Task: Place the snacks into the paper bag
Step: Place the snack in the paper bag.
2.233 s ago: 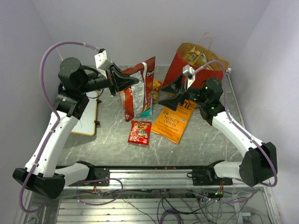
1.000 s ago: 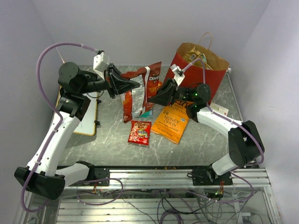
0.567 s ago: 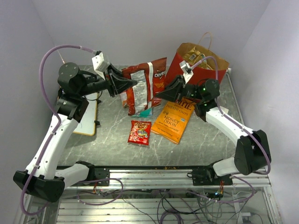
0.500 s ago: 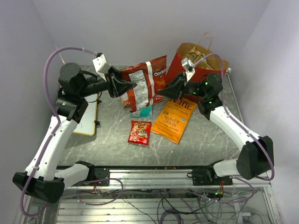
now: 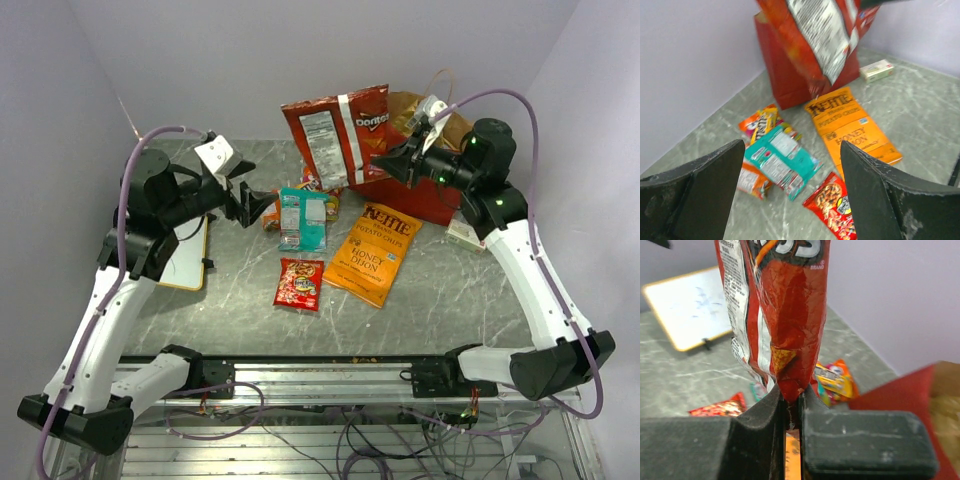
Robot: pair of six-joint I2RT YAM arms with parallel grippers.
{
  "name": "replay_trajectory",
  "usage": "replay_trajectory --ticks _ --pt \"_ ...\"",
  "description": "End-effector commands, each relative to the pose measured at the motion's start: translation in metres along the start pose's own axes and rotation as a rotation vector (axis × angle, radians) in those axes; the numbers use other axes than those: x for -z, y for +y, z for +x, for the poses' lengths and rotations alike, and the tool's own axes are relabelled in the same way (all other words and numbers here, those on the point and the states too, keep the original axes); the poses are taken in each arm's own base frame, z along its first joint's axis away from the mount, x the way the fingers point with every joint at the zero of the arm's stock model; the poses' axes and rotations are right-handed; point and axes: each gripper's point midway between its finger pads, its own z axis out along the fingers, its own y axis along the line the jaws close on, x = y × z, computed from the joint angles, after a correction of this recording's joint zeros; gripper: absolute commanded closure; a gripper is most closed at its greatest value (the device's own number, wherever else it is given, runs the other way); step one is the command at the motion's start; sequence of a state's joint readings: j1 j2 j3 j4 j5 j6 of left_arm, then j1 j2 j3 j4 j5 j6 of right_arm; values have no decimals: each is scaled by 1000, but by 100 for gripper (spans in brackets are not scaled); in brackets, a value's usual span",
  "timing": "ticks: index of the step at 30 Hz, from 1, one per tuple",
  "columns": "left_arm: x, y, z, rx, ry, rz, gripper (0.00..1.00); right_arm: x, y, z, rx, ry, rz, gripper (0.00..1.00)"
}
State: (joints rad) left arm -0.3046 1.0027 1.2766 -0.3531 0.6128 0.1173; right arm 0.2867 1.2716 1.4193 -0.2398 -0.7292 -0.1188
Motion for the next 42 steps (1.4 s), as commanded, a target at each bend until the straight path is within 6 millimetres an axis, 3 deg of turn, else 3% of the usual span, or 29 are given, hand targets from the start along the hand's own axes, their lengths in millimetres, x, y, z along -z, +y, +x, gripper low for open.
replay_trajectory --ticks 1,11,15,19,24,29,42 --pt "10 29 25 -36 76 -174 12 30 -49 -9 162 137 275 100" --pt "14 25 34 -48 78 -165 14 86 -118 -79 383 175 699 100" --pt "14 25 35 -41 72 -163 14 102 -138 -98 436 193 800 100" --pt "14 25 38 -37 73 -156 15 116 -163 -98 456 246 884 100" --pt "12 24 40 -32 75 -144 16 136 -197 -86 467 340 984 100" --pt "10 25 44 -34 82 -146 16 143 -226 -58 502 479 1001 100" --pt "10 24 45 -42 82 -135 16 116 -247 51 489 838 726 100"
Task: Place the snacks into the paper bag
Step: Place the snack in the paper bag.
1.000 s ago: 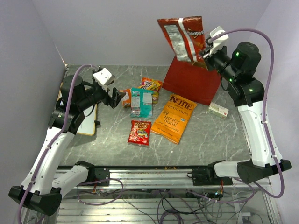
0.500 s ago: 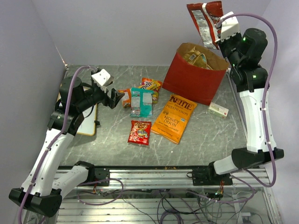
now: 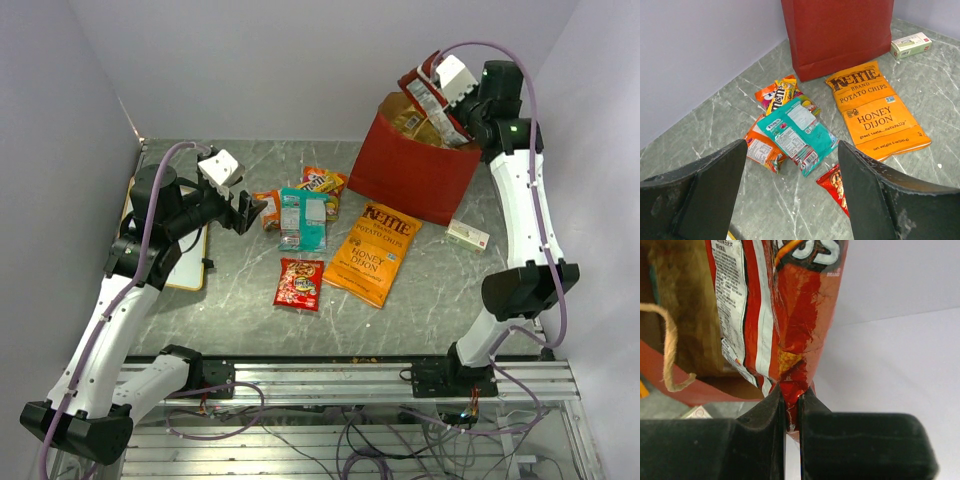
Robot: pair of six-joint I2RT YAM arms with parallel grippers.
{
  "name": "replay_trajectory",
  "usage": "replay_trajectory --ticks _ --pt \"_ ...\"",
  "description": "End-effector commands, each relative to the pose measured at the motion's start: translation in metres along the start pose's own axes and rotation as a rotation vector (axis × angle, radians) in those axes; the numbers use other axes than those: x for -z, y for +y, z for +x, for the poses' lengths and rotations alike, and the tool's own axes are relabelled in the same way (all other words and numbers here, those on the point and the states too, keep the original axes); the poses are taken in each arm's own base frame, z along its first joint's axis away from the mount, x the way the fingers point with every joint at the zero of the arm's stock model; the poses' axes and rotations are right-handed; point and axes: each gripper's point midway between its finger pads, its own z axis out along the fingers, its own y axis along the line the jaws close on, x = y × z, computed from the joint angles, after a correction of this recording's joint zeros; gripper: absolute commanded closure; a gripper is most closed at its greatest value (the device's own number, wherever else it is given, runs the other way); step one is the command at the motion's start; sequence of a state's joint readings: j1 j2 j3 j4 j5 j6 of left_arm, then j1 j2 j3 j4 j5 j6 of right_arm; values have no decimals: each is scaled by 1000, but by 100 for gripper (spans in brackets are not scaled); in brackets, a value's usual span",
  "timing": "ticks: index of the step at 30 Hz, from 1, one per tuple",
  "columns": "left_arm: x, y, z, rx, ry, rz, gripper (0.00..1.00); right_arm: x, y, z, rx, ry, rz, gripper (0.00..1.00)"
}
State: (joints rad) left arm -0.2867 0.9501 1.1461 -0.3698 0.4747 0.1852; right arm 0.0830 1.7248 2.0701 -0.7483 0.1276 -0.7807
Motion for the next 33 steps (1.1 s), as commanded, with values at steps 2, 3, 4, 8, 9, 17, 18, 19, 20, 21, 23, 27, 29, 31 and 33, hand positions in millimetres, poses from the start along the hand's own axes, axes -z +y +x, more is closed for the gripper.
replay_trajectory --ticks 2,3,4,8,9,17,18,19,20,21,23,27,29,31,33 --pt "1 1 -4 -24 -25 6 16 -8 12 14 110 54 -84 100" --pt "1 1 -4 -25 -26 6 16 -10 15 18 124 66 -99 100" --pt "1 1 -5 -25 -27 7 16 -13 18 21 137 78 -116 100" --pt "2 0 -4 -26 -28 12 16 -14 28 26 164 98 -174 100" --pt "2 0 -4 -28 -28 13 17 -12 33 28 163 103 -202 100" --pt "3 -2 -5 -28 -31 23 17 10 75 36 138 97 -405 100" --pt "2 -2 -5 -27 -32 24 17 12 79 38 135 97 -425 100" --pt "2 -3 -5 -26 -33 28 17 14 82 39 134 101 -440 100" --pt "1 -3 -5 -25 -32 29 17 14 84 41 132 111 -451 100" --pt "1 -3 -5 -24 -33 30 17 13 85 44 132 122 -453 100" --pt "0 -3 -4 -22 -32 35 17 5 84 50 140 150 -433 100" --pt "0 -3 -3 -21 -30 35 17 -9 83 54 157 165 -417 100" --pt "0 -3 -3 -22 -29 36 17 -16 83 52 161 166 -420 100" --pt "0 -3 -2 -21 -27 35 17 -23 82 52 167 171 -417 100" --pt "0 -3 -3 -22 -28 35 17 -30 81 52 178 172 -417 100"
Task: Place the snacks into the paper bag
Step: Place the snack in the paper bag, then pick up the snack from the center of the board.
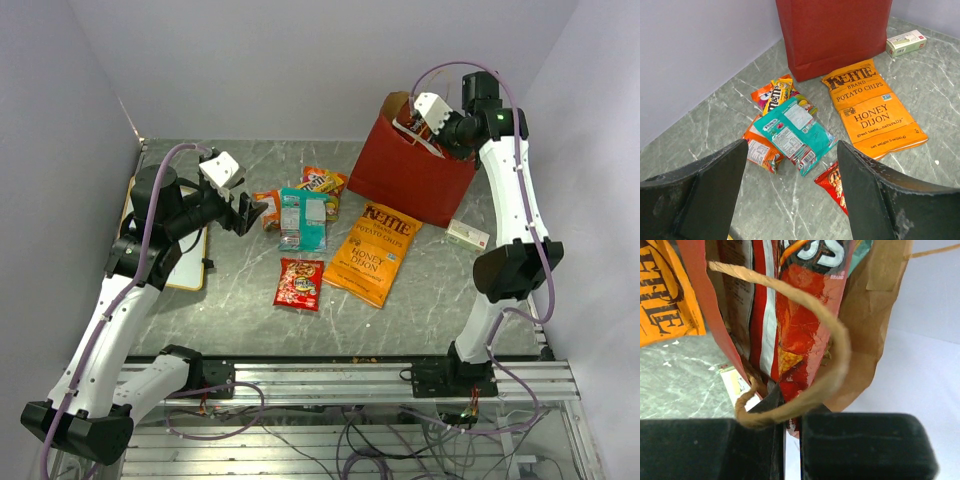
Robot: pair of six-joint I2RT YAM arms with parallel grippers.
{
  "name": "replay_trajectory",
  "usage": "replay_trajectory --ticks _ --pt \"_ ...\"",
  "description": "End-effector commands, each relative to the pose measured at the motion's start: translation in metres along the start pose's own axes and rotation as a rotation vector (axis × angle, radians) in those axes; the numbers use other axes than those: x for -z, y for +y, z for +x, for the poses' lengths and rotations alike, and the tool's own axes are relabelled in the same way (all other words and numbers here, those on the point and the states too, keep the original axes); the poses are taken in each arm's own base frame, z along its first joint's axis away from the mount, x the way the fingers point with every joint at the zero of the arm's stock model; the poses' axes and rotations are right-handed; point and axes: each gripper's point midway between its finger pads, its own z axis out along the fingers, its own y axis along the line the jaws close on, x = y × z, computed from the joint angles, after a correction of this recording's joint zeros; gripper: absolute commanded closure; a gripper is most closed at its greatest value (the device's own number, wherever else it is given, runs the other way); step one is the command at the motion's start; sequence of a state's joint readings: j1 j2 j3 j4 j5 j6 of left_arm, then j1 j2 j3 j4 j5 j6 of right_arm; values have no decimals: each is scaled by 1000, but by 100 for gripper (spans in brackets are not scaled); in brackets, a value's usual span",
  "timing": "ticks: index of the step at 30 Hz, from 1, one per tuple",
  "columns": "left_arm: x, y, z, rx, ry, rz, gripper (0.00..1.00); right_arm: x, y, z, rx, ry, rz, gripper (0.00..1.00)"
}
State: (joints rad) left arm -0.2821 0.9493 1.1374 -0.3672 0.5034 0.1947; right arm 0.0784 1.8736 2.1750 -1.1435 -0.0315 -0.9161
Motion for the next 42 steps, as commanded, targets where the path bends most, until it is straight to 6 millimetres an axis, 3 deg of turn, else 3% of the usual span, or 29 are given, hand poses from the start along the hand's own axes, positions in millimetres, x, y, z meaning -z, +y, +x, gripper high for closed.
replay_trajectory --ticks 1,10,20,31,38,42 --pt "1 1 -4 -15 -26 10 17 -11 -13 1 26 22 21 100" --pt "0 1 -3 -12 -24 15 18 -25 -12 5 49 46 -4 100" --pt "0 1 -1 -15 -24 18 18 -13 -11 3 25 24 12 75" --pt "0 2 2 -20 -20 13 18 25 -36 -5 -12 -14 171 57" --pt "1 18 3 -7 -9 -80 16 65 -61 0 -52 -25 387 50" --pt "0 26 6 14 7 -126 13 93 -64 -7 -118 -96 454 49"
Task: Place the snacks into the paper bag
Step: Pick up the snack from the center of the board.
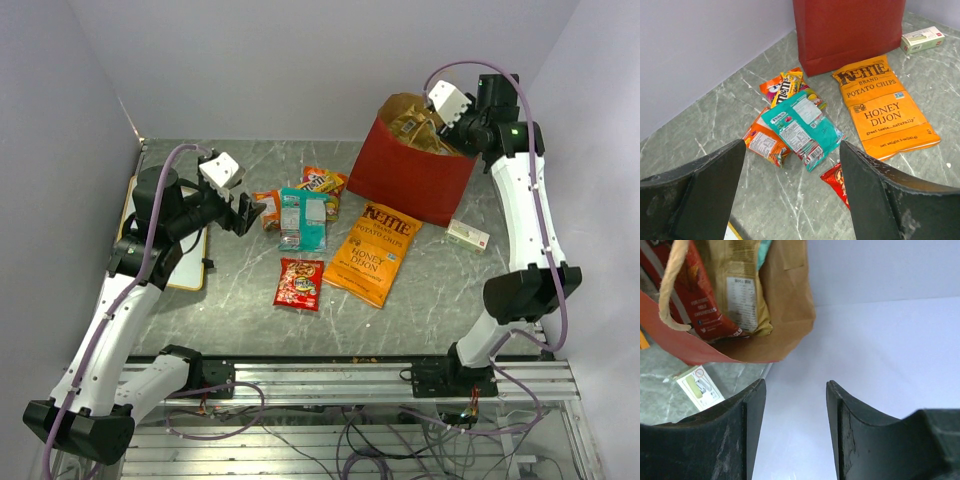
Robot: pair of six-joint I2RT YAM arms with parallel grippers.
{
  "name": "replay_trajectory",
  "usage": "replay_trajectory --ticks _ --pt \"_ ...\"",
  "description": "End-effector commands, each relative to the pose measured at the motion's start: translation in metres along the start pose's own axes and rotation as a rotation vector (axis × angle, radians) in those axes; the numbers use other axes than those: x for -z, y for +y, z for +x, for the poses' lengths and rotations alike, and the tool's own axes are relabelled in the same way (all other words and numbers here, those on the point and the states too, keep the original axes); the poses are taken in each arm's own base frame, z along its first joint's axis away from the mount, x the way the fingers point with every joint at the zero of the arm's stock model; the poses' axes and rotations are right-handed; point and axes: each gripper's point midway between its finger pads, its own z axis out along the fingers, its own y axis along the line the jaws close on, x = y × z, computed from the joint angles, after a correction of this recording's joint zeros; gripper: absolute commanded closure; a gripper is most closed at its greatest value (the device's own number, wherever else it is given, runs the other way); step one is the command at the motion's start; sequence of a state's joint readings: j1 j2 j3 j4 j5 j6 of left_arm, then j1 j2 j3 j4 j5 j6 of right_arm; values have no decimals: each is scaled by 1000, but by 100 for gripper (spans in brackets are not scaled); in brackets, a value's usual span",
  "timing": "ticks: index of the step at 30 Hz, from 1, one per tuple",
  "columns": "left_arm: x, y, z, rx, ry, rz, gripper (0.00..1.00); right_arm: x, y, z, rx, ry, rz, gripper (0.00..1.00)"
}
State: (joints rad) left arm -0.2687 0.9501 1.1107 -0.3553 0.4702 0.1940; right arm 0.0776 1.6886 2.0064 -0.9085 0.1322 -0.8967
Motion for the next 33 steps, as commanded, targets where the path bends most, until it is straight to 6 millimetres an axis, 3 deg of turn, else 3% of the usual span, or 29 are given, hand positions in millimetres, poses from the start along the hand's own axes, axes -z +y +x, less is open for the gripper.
replay_trajectory --ticks 1,4,6,11,12,14,18,21,23,27,31,33 --pt "0 18 -5 5 -13 -85 12 38 -32 -14 -121 -97 155 48" --pt "-3 18 0 13 6 -82 8 58 -19 -27 -185 -192 113 47" --pt "-7 19 9 33 43 -78 8 71 1 -40 -208 -280 40 43" --pt "-21 11 39 72 165 2 10 99 77 -50 -222 -443 -218 39" --pt "-25 8 44 78 188 25 10 102 95 -48 -221 -460 -273 34" --pt "-33 1 57 86 237 65 11 102 131 -40 -225 -483 -380 27" --pt "-57 -26 80 37 308 133 11 83 197 -12 -257 -451 -520 19" --pt "-80 -56 102 1 342 200 11 69 229 8 -289 -427 -543 18" --pt "-94 -73 113 -1 364 250 11 62 244 21 -320 -404 -536 18" --pt "-128 -100 132 30 419 338 11 61 251 32 -403 -407 -472 18" --pt "-167 -122 139 66 424 397 11 69 243 35 -466 -451 -391 18" --pt "-187 -133 144 88 423 427 11 70 230 42 -484 -437 -330 17"
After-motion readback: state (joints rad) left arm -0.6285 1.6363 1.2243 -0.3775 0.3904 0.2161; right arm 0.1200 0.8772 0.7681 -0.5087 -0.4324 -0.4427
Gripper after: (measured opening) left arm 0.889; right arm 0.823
